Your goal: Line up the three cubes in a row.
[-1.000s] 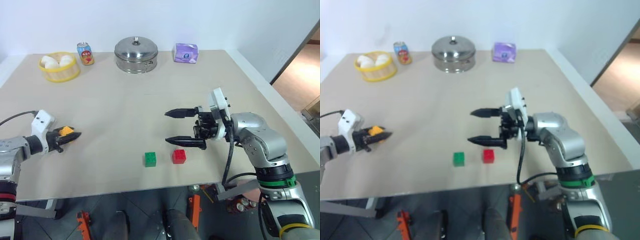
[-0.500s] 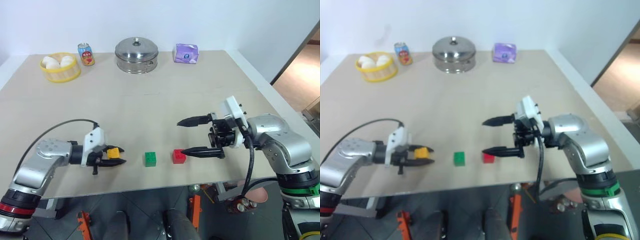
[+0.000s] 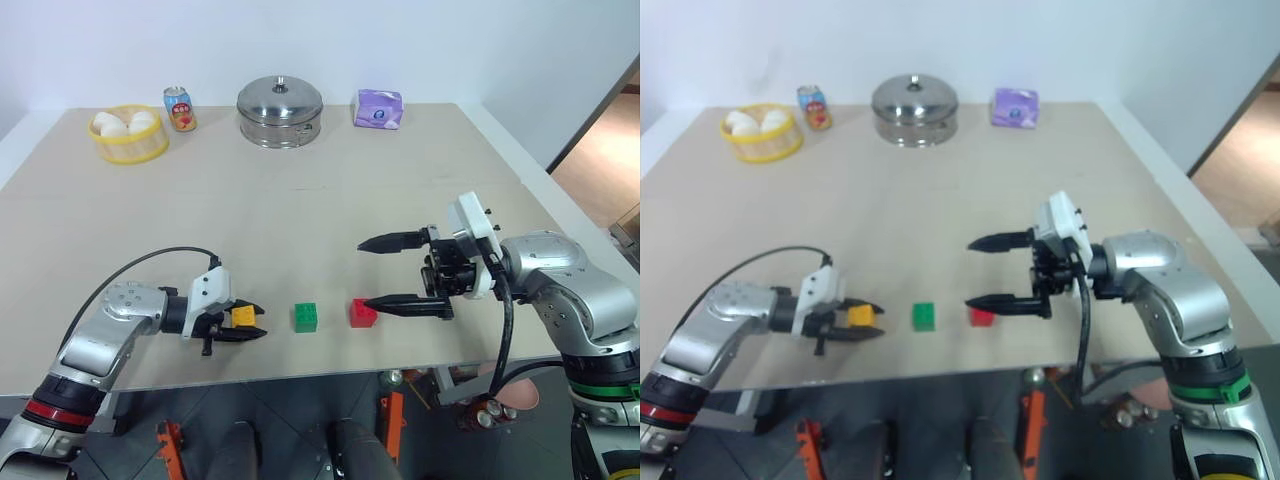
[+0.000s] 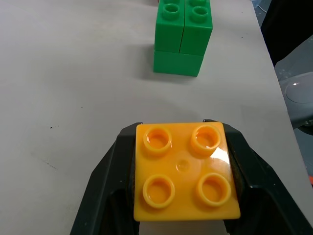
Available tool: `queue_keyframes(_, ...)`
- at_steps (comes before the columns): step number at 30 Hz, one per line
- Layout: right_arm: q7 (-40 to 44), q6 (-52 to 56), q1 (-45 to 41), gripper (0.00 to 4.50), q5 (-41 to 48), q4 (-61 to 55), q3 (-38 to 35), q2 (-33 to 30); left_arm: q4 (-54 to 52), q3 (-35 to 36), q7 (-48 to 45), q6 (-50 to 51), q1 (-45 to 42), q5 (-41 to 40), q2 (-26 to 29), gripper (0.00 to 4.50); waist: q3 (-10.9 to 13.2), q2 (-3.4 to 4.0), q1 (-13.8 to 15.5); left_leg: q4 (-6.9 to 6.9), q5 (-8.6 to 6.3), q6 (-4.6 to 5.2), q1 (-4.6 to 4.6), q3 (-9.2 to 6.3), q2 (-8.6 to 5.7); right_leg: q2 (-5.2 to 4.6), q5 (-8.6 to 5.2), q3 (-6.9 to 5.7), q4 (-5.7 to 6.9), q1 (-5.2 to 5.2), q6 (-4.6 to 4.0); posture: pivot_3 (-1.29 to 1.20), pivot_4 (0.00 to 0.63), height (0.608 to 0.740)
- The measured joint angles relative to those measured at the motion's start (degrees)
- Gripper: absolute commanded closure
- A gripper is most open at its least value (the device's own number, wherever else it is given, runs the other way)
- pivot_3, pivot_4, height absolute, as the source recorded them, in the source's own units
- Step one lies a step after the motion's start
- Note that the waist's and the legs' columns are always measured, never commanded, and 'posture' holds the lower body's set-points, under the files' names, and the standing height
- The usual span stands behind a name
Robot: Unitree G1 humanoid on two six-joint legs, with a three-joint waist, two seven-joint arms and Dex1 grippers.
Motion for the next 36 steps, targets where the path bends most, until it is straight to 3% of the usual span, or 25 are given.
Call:
queue_keyframes(4,-0.4,0.2,0.2,0.00,0.0,-0.5,-0.2,-0.1,0.4,0.0,-0.8,-0.5,-0.2,0.2,0.0,3.11,0.0,0.00,0.0,-0.02,0.00,0.00,0.01,-0.01,0.01,0.01,0.00,-0.02,0.00,0.00,0.00,0.00,0.150,0.739)
queue_keyframes(6,-0.6,0.2,0.2,0.00,0.0,-0.7,-0.2,-0.1,0.5,-0.1,-1.0,-0.5,-0.3,0.2,0.0,2.07,0.0,0.00,0.0,-0.02,0.00,0.00,0.00,-0.01,0.01,0.01,-0.01,-0.02,0.00,0.00,0.01,0.00,0.150,0.739)
queue_keyframes(12,-0.8,0.5,0.2,0.00,0.1,-0.7,-0.2,-0.2,0.9,-1.3,-1.4,-0.4,-0.5,0.2,-0.4,0.06,0.0,0.00,-0.2,-0.07,0.00,0.00,0.00,-0.01,0.03,0.05,-0.01,-0.02,0.00,-0.05,0.01,0.00,0.150,0.739)
queue_keyframes(28,-0.6,0.5,0.2,0.00,0.1,-0.7,-0.2,-0.2,-1.2,-0.6,-1.9,3.2,-0.5,-3.2,-0.2,0.02,0.0,0.00,-0.2,-0.07,0.00,0.00,-0.02,-0.01,0.03,0.06,-0.01,-0.02,0.00,-0.07,0.01,0.00,0.150,0.739)
queue_keyframes(32,-0.6,0.5,0.2,0.00,0.6,-0.6,-0.5,-0.1,-4.9,3.9,-0.3,8.9,-1.0,-9.5,-0.4,0.02,0.0,0.00,-0.2,-0.07,0.00,0.00,-0.04,-0.03,0.04,0.06,-0.01,-0.04,0.00,-0.07,0.01,0.00,0.150,0.739)
queue_keyframes(36,-4.5,0.0,0.0,0.00,1.0,2.1,-3.2,2.5,-6.5,13.0,7.5,15.7,-5.3,-16.9,-2.4,0.02,0.0,-0.02,-0.2,-0.04,0.01,0.01,0.02,-0.05,0.03,0.07,0.00,-0.05,0.00,0.01,0.03,0.00,0.150,0.739)
